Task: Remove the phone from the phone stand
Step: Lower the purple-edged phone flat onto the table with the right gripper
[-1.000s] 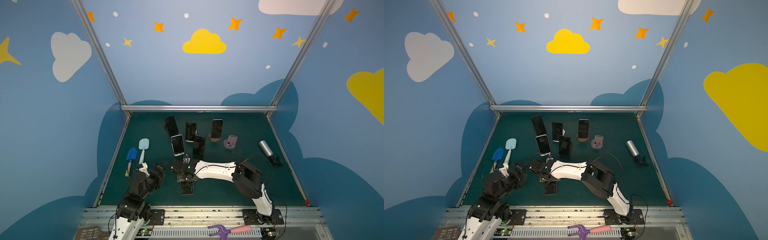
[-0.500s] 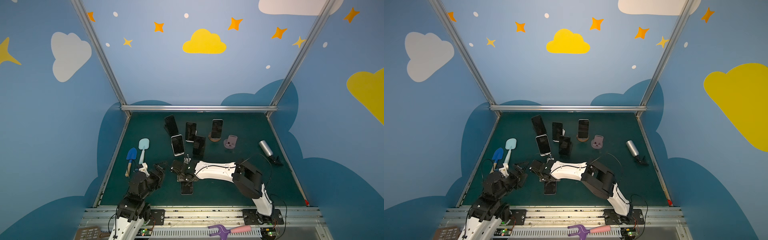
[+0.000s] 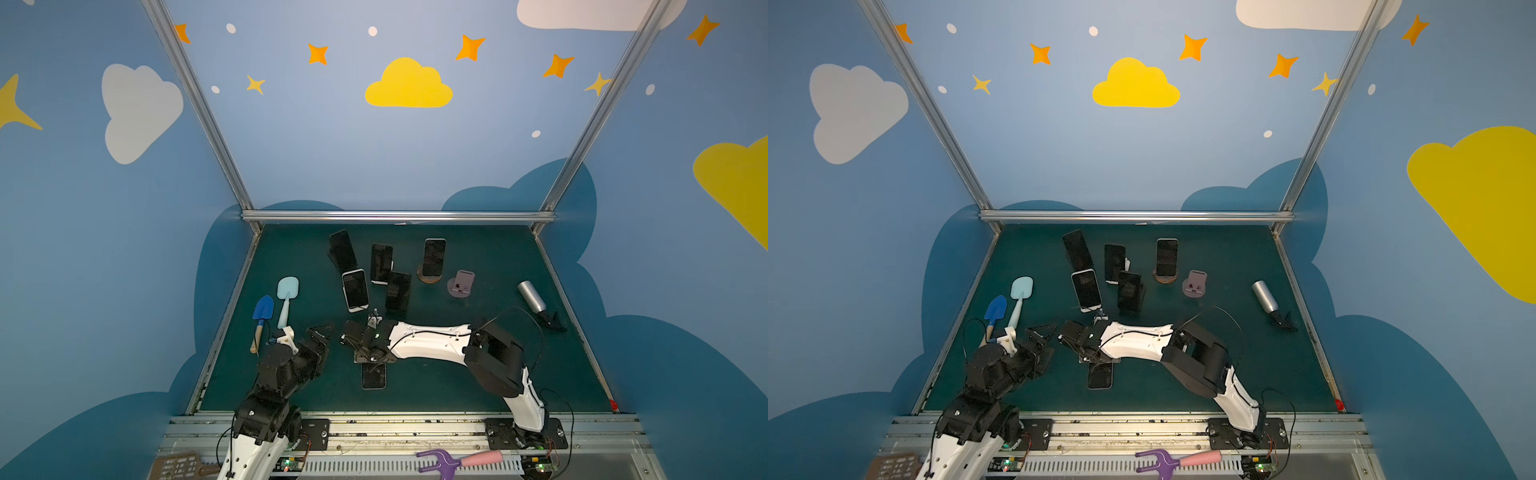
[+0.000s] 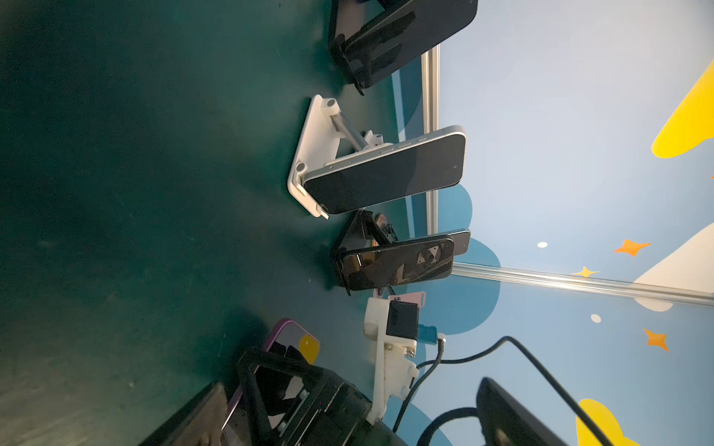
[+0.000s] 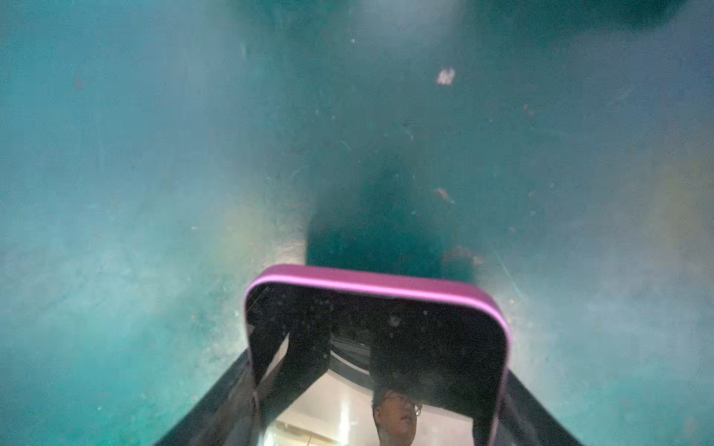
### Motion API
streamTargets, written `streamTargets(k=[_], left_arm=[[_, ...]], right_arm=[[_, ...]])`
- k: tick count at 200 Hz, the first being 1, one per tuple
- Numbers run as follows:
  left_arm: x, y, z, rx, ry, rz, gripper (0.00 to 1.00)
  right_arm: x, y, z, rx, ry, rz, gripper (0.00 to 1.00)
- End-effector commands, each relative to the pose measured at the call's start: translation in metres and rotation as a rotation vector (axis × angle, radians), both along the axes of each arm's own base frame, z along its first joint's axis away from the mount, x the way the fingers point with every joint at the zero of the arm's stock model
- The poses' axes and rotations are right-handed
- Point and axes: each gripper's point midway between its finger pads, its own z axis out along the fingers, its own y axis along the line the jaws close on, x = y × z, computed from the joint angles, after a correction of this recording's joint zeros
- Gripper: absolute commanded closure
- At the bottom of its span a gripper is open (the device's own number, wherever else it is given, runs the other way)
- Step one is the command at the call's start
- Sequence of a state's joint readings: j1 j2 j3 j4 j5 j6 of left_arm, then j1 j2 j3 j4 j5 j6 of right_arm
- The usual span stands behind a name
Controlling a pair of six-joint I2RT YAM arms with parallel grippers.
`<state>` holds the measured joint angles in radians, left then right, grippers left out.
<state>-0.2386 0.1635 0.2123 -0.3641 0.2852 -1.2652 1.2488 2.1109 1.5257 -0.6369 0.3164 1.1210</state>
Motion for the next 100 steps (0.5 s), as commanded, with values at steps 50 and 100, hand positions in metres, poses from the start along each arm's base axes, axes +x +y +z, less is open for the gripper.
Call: streamTargets(k=[50, 100], left_arm=[[-0.004, 0.003, 0.012, 0.009, -0.003, 0.009, 0.00], [-0.004, 0.003, 0.014, -0.006, -0.006, 0.018, 0.00]], right_arm=[[-0.011, -0.035, -0.024, -0.127, 0.064, -0.039, 0.34], [-0.012, -0.041, -0.031, -0.141, 0.073, -0.040, 0.30]])
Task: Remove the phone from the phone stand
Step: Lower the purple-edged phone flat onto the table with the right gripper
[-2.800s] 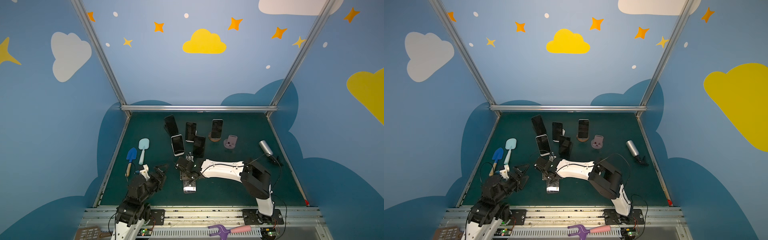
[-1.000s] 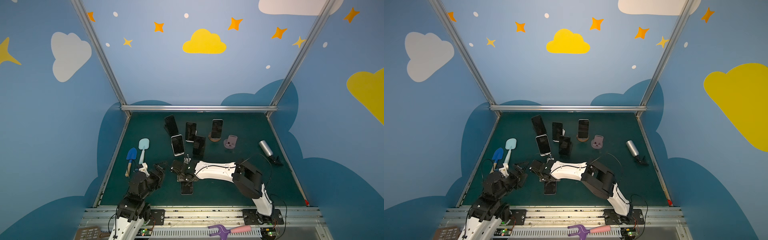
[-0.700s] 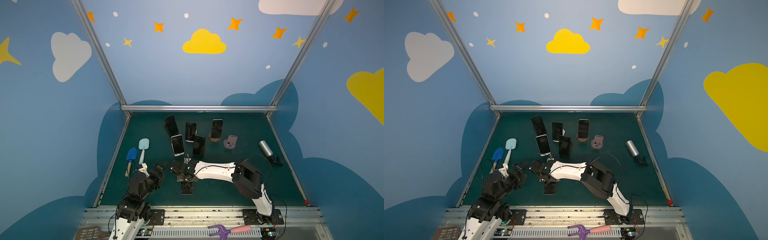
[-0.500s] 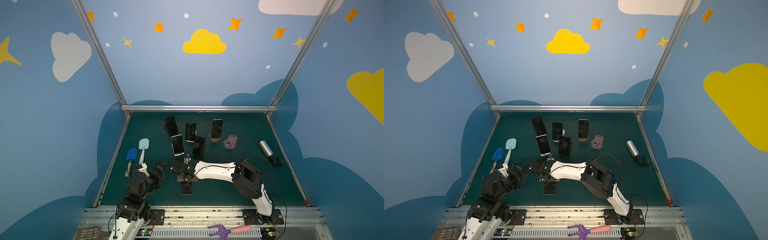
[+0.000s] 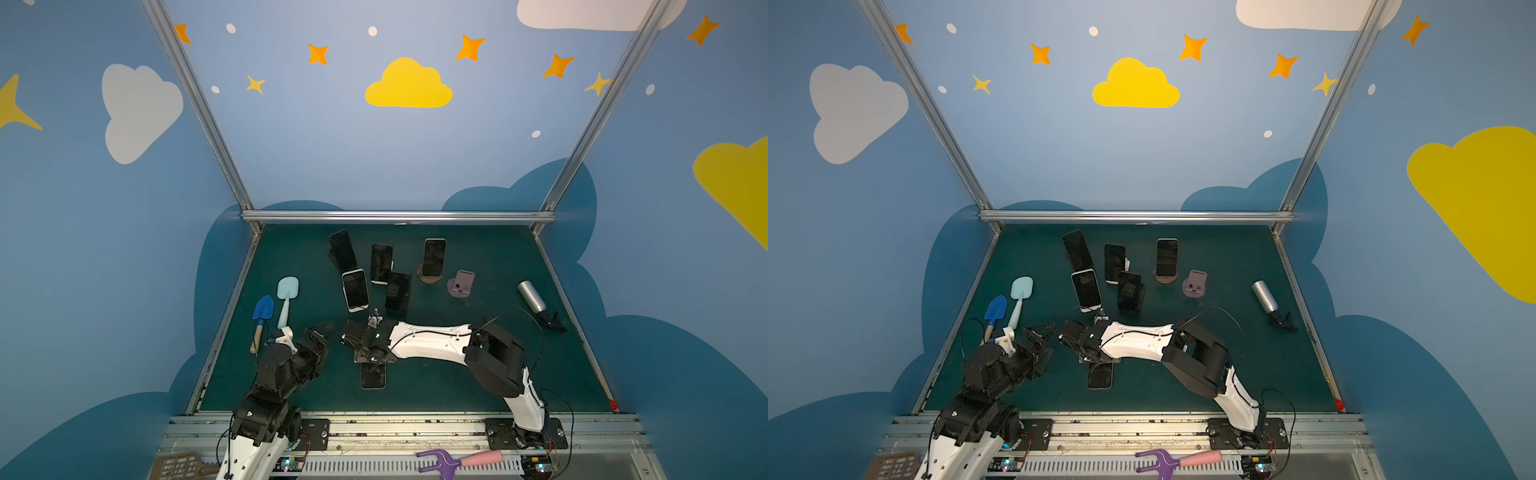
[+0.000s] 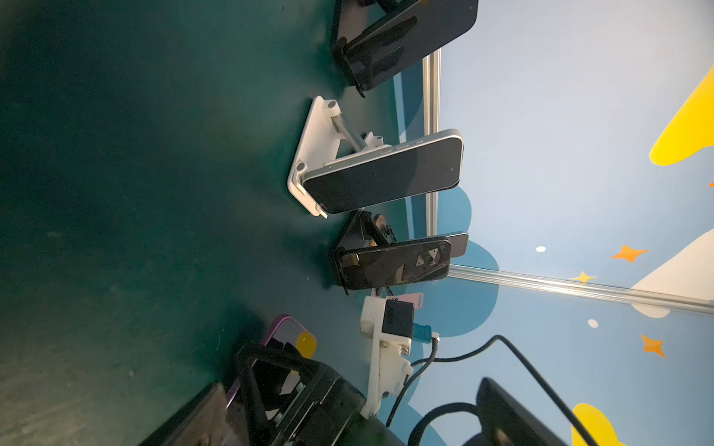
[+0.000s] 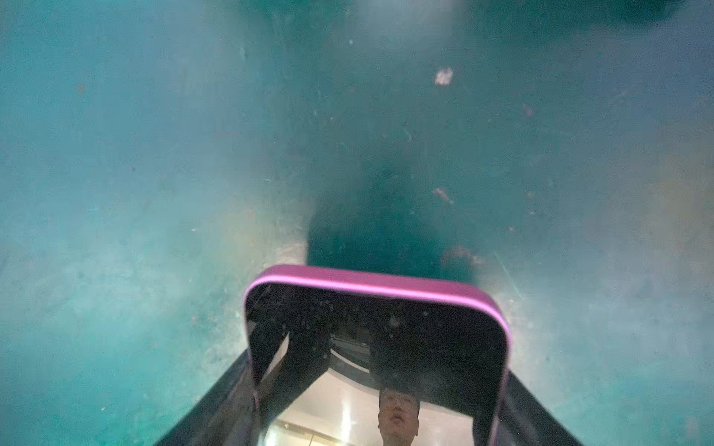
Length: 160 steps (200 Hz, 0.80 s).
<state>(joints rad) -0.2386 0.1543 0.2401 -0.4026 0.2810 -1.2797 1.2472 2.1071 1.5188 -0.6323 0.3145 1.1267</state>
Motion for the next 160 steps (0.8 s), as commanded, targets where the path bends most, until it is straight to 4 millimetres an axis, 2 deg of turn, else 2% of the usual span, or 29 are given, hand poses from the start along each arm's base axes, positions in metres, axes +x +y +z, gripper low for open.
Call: streamTargets(k=[1, 55, 160], left_arm=[[-0.0012, 0.0019, 0.0081, 0.004, -0.014, 0.008, 0.00], [-0.0018, 0.0021, 0.0087, 0.011, -0.013, 0.005, 0.00], [-0.0033, -0.0007, 0.0027, -0.010, -0.026, -0.007, 0.00]], right_arm=[[-0.0113, -0.0406, -0.0305, -0.145, 0.071, -0.034, 0.30], [-0.0063, -0.0401, -0.0311, -0.144, 0.076, -0.039, 0.28], [-0.0077, -0.0433, -0.0347, -0.255, 0.067, -0.023, 0.22]])
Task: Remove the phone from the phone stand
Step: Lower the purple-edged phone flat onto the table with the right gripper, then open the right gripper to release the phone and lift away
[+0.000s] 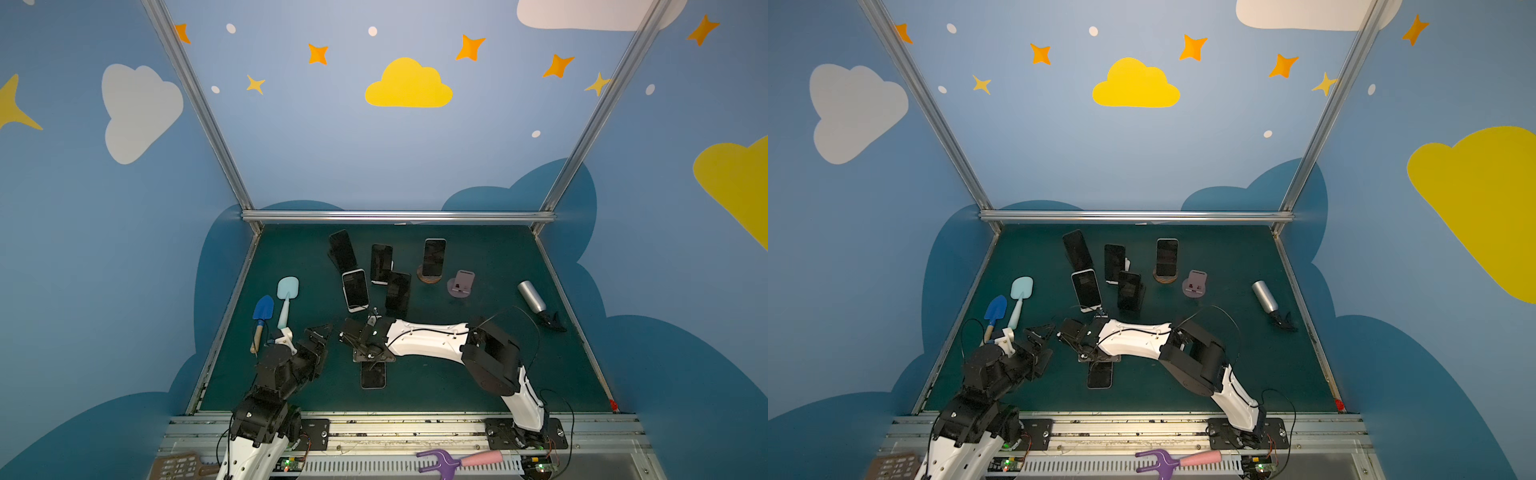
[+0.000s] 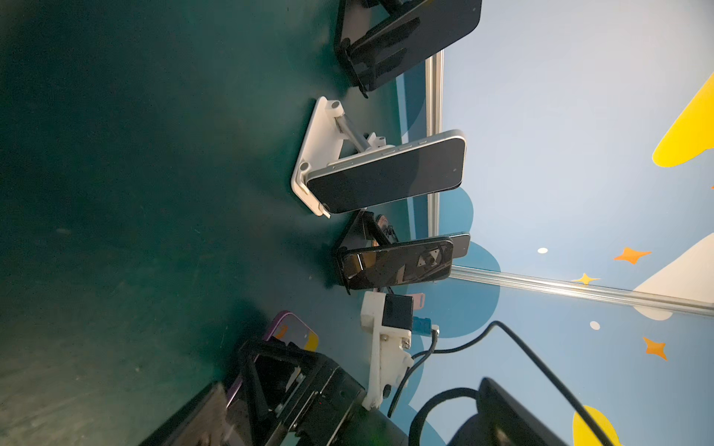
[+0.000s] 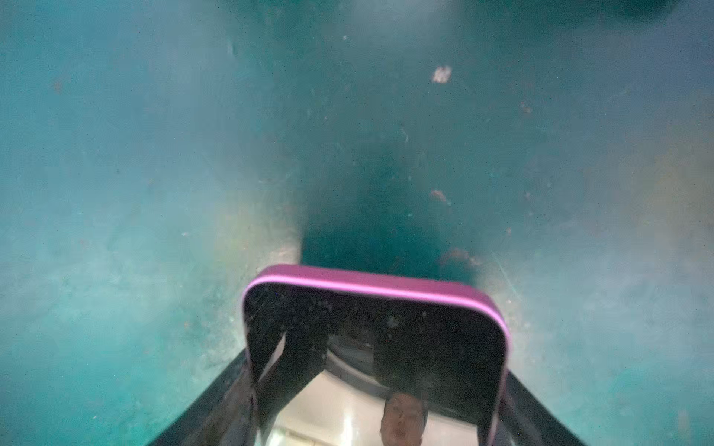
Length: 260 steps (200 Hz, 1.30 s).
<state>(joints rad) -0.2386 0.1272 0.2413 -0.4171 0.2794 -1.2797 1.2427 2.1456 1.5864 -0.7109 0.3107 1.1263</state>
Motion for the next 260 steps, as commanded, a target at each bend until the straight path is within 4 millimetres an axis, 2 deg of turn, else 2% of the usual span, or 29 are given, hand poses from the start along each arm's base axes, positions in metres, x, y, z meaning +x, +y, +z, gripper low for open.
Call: streamTargets(k=[1, 57, 82, 111, 152, 169, 194, 223, 227, 246, 260], left_arm=[[-0.001, -0.001, 0.000, -0.007, -0.011, -0.008, 0.00], [-0.005, -0.001, 0.008, -0.015, -0.042, -0.011, 0.00], [-0.005, -0.002, 0.012, -0.019, -0.052, -0.017, 0.00], [-0.005, 0.000, 0.026, 0.009, -0.083, -0.017, 0.00], [-0.003, -0.001, 0.039, 0.030, -0.109, -0.027, 0.00], [0.000, -0.002, 0.035, 0.040, -0.076, -0.034, 0.00], [0.002, -0.003, 0.038, 0.041, -0.076, -0.039, 0.00], [0.006, -0.005, 0.039, 0.047, -0.076, -0.042, 0.00], [0.007, -0.005, 0.039, 0.047, -0.075, -0.043, 0.00], [0.011, -0.007, 0.031, 0.055, -0.048, -0.050, 0.00], [0.013, -0.008, 0.027, 0.063, -0.036, -0.056, 0.00]], right_arm=[[-0.009, -0.042, -0.033, -0.210, 0.048, -0.019, 0.22], [-0.008, -0.042, -0.020, -0.212, 0.041, -0.041, 0.21], [-0.004, -0.043, -0.001, -0.197, 0.014, -0.048, 0.19], [0.000, -0.034, 0.028, -0.156, -0.031, 0.041, 0.14], [0.003, -0.023, 0.051, -0.115, -0.068, 0.167, 0.13], [0.006, -0.024, 0.067, -0.100, -0.084, 0.206, 0.13], [0.016, -0.049, 0.095, -0.079, -0.108, 0.173, 0.14], [0.027, -0.113, 0.113, -0.053, -0.104, 0.067, 0.16], [0.028, -0.126, 0.113, -0.050, -0.098, 0.048, 0.17], [0.025, -0.154, 0.102, -0.014, -0.067, 0.036, 0.20], [0.012, -0.150, 0.083, 0.050, -0.016, 0.064, 0.23]])
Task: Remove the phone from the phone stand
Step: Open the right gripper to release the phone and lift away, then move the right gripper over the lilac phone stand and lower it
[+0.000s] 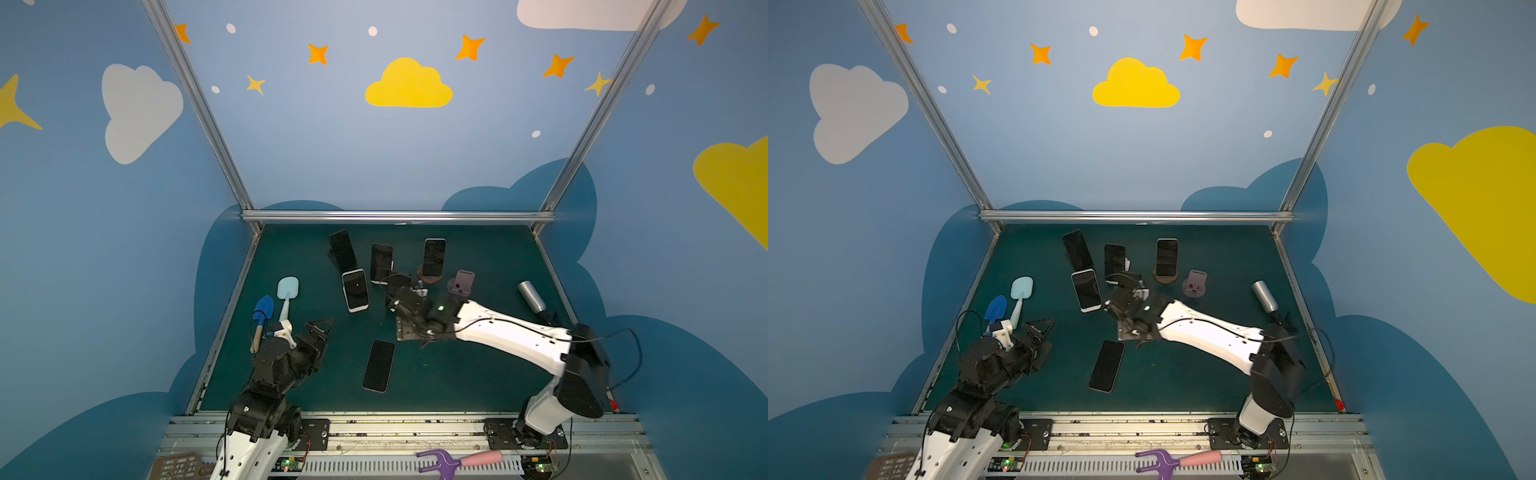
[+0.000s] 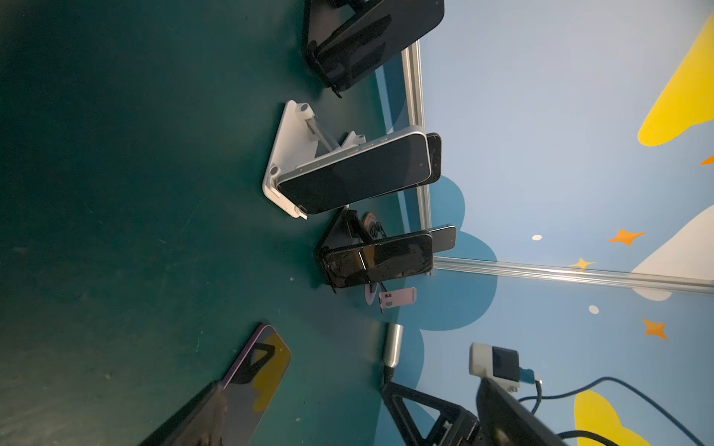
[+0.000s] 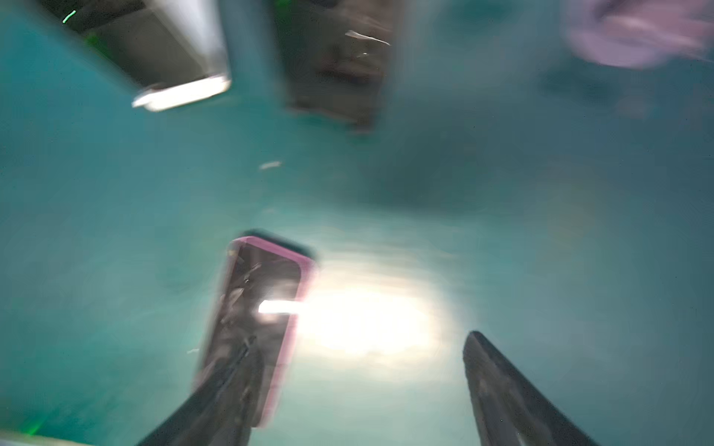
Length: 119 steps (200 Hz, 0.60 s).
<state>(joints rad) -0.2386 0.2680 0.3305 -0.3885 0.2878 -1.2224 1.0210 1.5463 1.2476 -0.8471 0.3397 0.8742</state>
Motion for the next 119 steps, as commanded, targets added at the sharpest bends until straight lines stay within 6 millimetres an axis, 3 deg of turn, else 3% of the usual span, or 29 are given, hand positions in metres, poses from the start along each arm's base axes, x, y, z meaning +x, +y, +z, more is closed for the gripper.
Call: streamTargets(k=[1, 15, 32, 56, 93, 119], left_arm=[[0.005, -0.004, 0.008, 0.013, -0.032, -0.028, 0.00], [0.006, -0.003, 0.007, 0.026, -0.028, -0.022, 0.00], [0.006, -0.001, 0.008, 0.037, -0.027, -0.013, 0.00], [0.005, 0.003, 0.002, 0.041, -0.017, 0.008, 0.00], [0.003, 0.002, -0.002, 0.043, 0.000, 0.003, 0.00], [0.002, 0.003, -0.001, 0.055, -0.002, 0.001, 0.00]], right_arm=[[-0.023, -0.001, -0.035, 0.045, 0.096, 0.066, 0.23], [-0.034, 0.003, -0.058, 0.061, 0.148, 0.037, 0.26], [-0.036, 0.010, -0.066, 0.032, 0.136, 0.020, 0.29], [-0.031, 0.033, -0.081, 0.040, 0.128, 0.024, 0.28], [-0.023, 0.044, -0.112, 0.004, 0.190, 0.012, 0.28], [-0.022, 0.056, -0.121, 0.004, 0.213, 0.032, 0.29]])
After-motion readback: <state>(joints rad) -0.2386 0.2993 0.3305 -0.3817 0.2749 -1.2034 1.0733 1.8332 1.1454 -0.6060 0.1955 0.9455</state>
